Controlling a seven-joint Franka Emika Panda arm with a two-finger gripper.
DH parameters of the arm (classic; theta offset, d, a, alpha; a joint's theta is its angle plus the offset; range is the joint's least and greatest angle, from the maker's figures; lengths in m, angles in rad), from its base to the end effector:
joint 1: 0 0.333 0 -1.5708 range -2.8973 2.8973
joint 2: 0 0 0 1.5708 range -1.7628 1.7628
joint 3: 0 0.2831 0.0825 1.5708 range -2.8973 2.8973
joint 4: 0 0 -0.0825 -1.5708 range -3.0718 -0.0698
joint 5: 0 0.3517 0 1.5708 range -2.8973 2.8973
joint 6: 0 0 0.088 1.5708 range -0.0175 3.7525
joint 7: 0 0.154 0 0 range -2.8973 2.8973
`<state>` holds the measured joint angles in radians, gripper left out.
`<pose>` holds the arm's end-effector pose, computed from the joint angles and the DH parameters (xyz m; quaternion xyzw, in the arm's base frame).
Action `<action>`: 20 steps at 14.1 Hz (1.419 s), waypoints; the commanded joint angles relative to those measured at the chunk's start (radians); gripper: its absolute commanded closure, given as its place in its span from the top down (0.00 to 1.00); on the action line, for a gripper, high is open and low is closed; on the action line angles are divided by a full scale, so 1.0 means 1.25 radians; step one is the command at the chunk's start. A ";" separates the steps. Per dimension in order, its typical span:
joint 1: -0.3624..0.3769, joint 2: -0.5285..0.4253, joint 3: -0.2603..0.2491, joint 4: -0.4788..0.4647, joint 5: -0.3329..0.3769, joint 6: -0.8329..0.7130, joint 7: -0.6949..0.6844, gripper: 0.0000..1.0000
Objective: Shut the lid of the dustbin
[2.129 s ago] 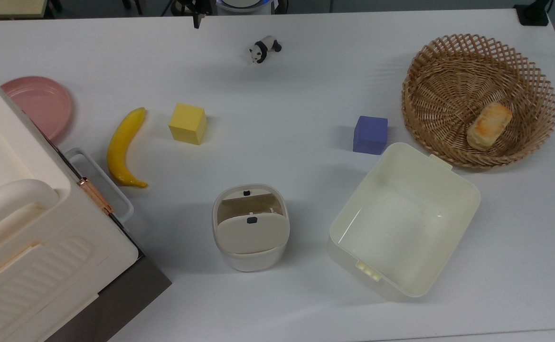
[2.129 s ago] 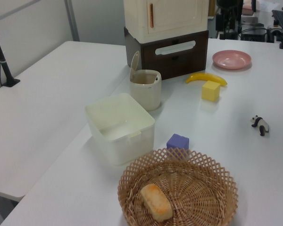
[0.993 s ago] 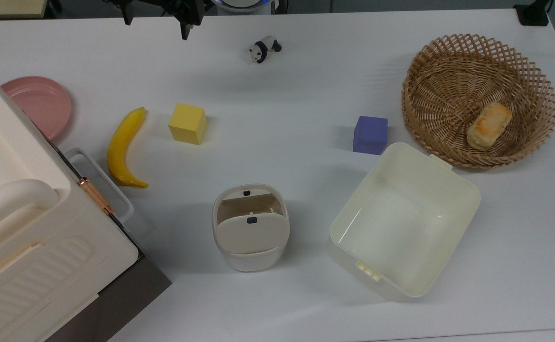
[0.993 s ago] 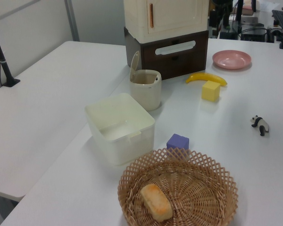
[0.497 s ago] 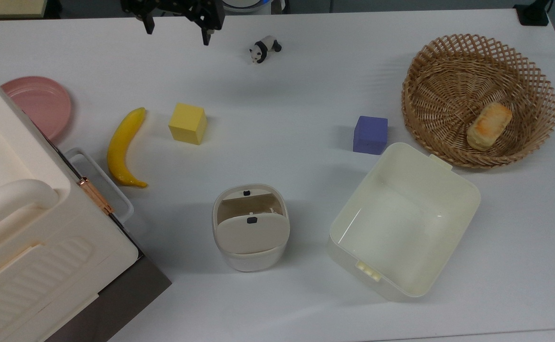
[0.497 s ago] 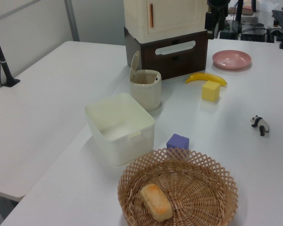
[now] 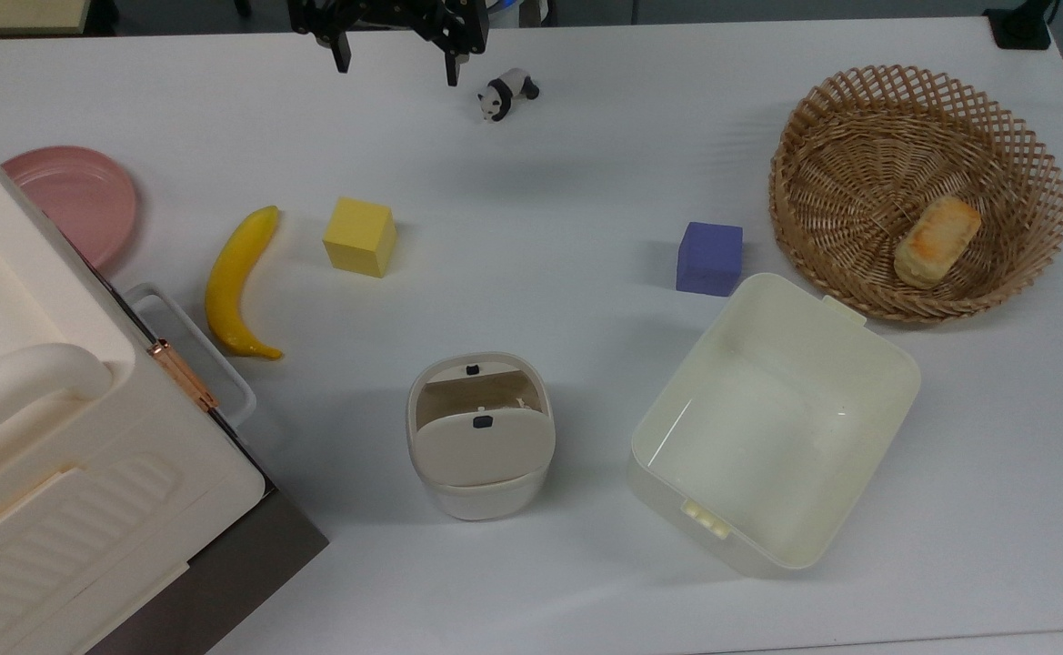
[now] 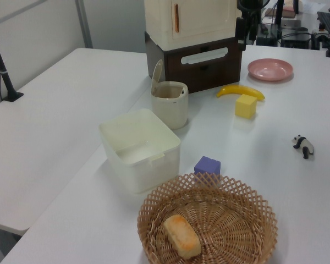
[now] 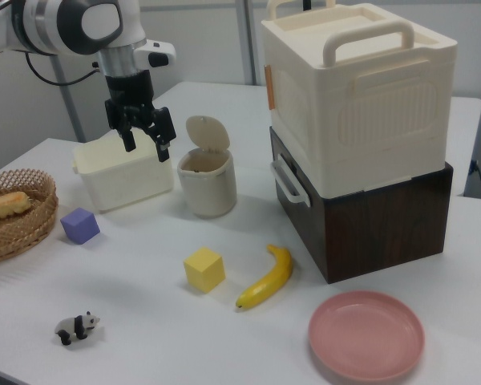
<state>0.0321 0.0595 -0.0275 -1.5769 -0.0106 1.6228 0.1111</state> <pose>0.5414 0.0012 0.5148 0.9986 -0.0529 -0.0064 0.0065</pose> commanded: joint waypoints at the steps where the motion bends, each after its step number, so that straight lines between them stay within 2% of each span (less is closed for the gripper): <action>1: 0.003 -0.005 -0.004 0.001 0.016 0.001 0.011 1.00; 2: -0.001 -0.005 -0.005 0.001 0.016 0.004 0.009 1.00; 3: -0.002 -0.005 -0.007 0.002 0.017 0.007 -0.002 0.88; 5: -0.004 -0.003 -0.011 0.002 0.017 0.010 -0.018 0.55; 6: -0.004 0.000 -0.011 0.004 0.018 0.012 -0.031 0.45; 8: -0.002 0.008 -0.012 0.001 0.034 0.111 -0.064 0.12; 11: 0.004 0.042 -0.012 0.005 0.054 0.272 -0.064 0.11; 12: 0.011 0.060 -0.011 0.005 0.055 0.365 -0.055 0.11; 15: 0.054 0.181 -0.014 0.088 0.062 0.613 0.033 0.11; 17: 0.080 0.228 -0.018 0.102 0.061 0.766 0.056 0.11; 18: 0.096 0.248 -0.029 0.103 0.061 0.839 0.074 0.11; 20: 0.151 0.290 -0.094 0.104 0.060 0.954 0.087 0.11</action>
<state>0.1426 0.3624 -0.0552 -1.4797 0.0534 2.6985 0.1906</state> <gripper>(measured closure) 0.885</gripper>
